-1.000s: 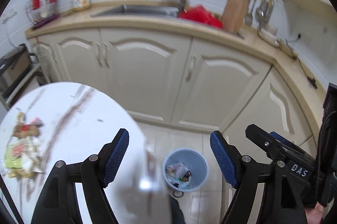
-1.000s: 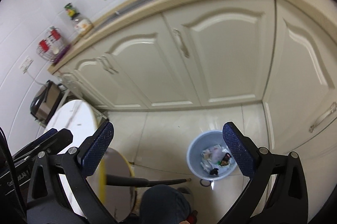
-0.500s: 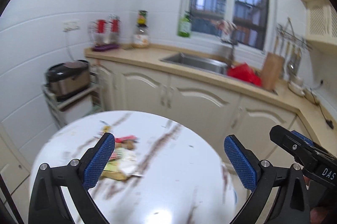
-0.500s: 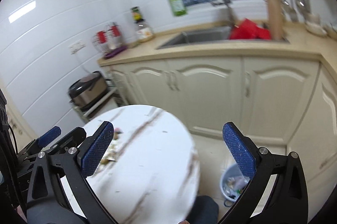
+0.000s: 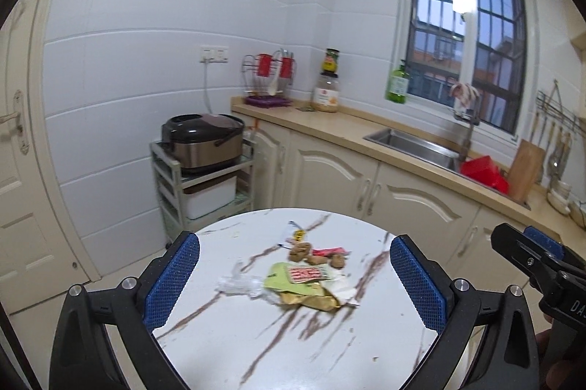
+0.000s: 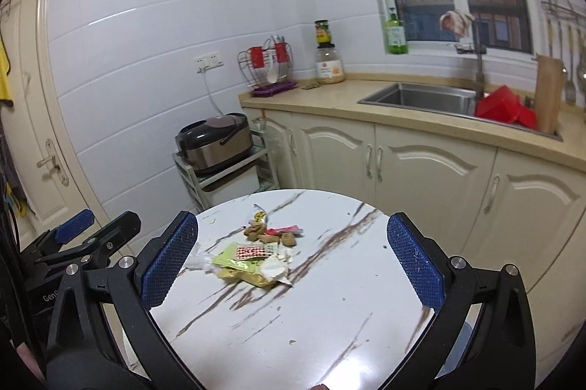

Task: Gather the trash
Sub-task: 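Move both open tools back over the table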

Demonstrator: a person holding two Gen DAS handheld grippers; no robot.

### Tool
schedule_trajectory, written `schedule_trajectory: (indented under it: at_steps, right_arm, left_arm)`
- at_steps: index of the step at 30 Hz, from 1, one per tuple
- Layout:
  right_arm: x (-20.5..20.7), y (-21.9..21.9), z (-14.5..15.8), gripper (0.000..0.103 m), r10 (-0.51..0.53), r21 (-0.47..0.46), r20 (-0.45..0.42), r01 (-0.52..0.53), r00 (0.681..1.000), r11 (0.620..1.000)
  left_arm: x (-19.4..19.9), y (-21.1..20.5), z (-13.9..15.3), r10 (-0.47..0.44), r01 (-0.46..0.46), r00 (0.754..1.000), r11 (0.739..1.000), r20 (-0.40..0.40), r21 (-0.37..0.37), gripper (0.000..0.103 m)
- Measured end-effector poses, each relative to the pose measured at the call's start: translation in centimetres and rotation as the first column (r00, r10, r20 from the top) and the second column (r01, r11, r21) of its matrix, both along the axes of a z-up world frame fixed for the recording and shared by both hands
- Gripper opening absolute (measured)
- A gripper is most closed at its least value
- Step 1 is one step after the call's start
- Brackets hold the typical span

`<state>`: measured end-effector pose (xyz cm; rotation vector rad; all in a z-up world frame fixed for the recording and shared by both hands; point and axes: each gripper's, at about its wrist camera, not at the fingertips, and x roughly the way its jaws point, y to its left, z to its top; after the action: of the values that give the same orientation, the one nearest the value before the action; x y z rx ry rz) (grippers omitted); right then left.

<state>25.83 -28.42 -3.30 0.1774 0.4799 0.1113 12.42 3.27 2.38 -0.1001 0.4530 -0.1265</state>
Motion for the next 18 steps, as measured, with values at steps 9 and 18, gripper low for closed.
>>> schedule_trajectory:
  at_steps: [9, 18]
  right_arm:
    - [0.6, 3.5, -0.3, 0.103, 0.037, -0.040, 0.010, -0.036, 0.999, 0.999]
    - [1.9, 4.3, -1.5, 0.103, 0.036, -0.068, -0.013, -0.037, 0.999, 0.997]
  left_arm:
    - [-2.3, 2.6, -0.5, 0.063, -0.063, 0.998, 0.998, 0.000, -0.014, 0.102]
    - [-0.6, 3.3, -1.8, 0.088, -0.088, 0.996, 0.996, -0.033, -0.008, 0.102]
